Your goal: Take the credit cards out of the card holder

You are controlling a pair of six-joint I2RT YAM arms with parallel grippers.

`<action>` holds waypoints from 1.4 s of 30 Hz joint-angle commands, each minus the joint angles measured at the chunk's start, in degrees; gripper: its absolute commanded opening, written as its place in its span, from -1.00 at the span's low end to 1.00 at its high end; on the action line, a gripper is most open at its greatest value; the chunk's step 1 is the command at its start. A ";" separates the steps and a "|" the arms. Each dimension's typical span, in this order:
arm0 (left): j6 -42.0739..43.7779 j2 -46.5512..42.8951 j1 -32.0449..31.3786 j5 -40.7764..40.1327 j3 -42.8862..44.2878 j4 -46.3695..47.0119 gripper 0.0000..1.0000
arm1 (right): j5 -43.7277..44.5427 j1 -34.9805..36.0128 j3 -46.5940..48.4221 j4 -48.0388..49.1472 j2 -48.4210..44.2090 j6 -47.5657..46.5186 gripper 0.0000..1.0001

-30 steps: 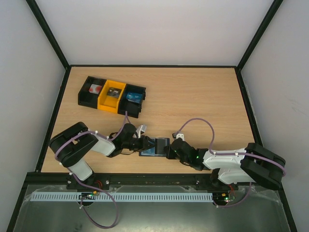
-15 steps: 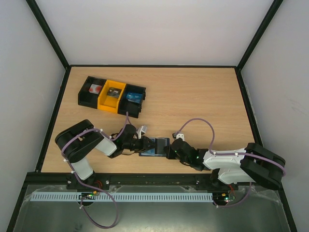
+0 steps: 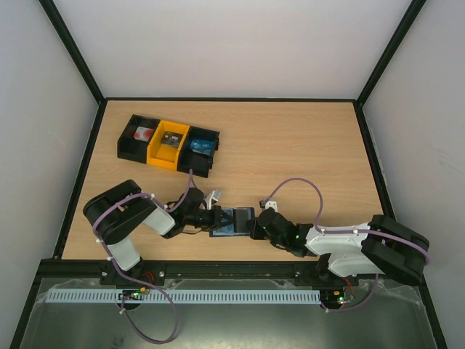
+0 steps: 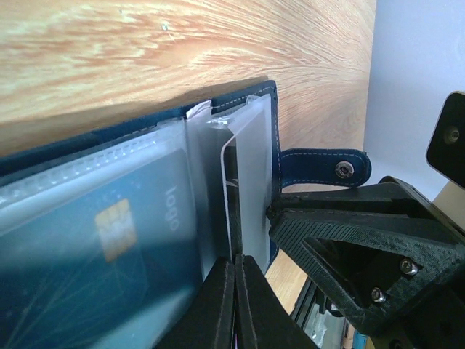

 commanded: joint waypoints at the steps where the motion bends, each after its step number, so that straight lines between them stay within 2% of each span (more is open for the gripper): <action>1: 1.34 -1.19 -0.10 0.88 -1.06 1.00 -0.95 | 1.96 0.07 -0.02 -3.26 1.27 0.64 -0.77; 7: 1.54 -2.10 0.29 -0.07 -2.20 0.56 -0.94 | 1.09 0.06 -0.03 -2.41 1.60 0.14 -0.77; 11: 0.23 -1.26 0.34 0.49 -2.76 3.67 -0.94 | 0.80 0.09 0.11 -2.06 1.45 -0.39 -0.77; 16: -1.20 0.16 0.26 0.66 -2.02 6.72 -0.63 | -0.06 0.07 0.24 -1.02 2.64 -0.74 -0.82; 25: -1.08 0.72 0.26 -0.92 -0.53 3.84 -0.46 | -0.33 0.07 -0.50 -0.14 2.77 -0.49 -0.82; 36: 0.01 -0.39 0.05 -2.43 0.10 1.45 -0.65 | -0.64 0.06 -1.18 0.74 2.61 -0.18 -0.82; 42: 0.44 -0.95 -0.10 -2.52 -0.04 0.69 -0.94 | -0.09 0.13 -1.40 0.65 2.28 0.12 -0.82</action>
